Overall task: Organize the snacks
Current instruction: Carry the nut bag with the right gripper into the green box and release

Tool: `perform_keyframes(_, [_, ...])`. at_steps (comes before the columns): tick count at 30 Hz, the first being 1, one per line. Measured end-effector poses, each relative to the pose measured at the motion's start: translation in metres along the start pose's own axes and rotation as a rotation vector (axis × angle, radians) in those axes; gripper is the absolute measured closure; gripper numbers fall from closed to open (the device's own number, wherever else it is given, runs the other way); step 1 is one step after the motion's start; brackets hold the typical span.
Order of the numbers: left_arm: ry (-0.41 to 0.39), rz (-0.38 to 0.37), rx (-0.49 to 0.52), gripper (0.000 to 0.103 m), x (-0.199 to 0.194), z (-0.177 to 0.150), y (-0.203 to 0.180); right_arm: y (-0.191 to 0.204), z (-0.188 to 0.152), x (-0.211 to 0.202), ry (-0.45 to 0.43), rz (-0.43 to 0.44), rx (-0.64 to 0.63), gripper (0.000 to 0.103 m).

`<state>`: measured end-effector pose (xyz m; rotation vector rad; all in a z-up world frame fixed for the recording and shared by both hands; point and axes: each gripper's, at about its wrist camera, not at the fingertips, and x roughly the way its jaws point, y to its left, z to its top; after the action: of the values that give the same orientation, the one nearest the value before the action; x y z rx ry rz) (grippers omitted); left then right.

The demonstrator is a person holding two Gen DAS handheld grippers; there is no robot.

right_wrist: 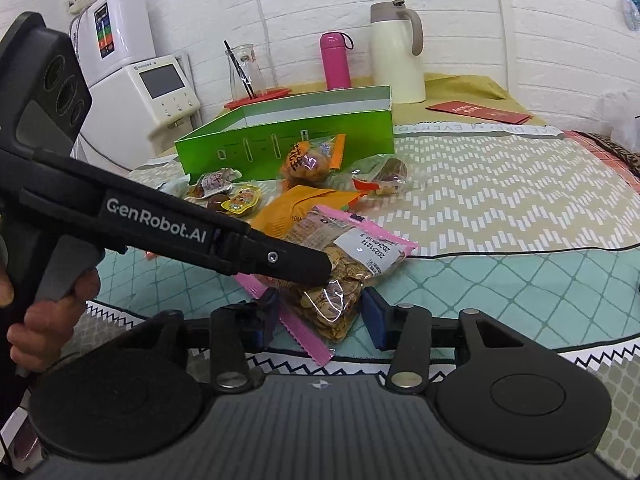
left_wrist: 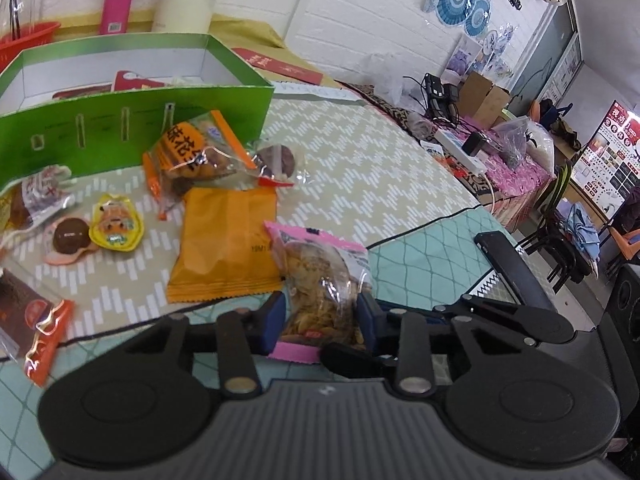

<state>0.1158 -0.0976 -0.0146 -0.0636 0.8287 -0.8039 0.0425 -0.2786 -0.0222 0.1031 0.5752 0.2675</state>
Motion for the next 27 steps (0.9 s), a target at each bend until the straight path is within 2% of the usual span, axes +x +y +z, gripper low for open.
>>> perform_keyframes(1, [-0.004, -0.003, -0.001, 0.071, -0.002, -0.001, -0.001, 0.001, 0.0, -0.002, -0.002, -0.004, -0.003, 0.031])
perform_keyframes(3, [-0.021, -0.014, 0.002, 0.072, -0.01, -0.002, -0.006, 0.005, 0.001, -0.008, -0.01, 0.0, -0.008, 0.044])
perform_keyframes(6, [-0.068, -0.02, 0.02, 0.074, -0.028, -0.001, -0.012, 0.012, 0.008, -0.02, -0.039, 0.005, -0.034, 0.048])
perform_keyframes(11, [-0.158, -0.009, 0.02, 0.076, -0.051, 0.013, -0.009, 0.024, 0.031, -0.023, -0.1, 0.016, -0.094, 0.049])
perform_keyframes(16, [-0.226, 0.016, -0.02, 0.076, -0.062, 0.041, 0.014, 0.032, 0.06, -0.002, -0.147, 0.031, -0.147, 0.05])
perform_keyframes(27, [-0.294, 0.063, -0.075, 0.076, -0.035, 0.114, 0.06, 0.019, 0.121, 0.064, -0.204, 0.019, -0.195, 0.051])
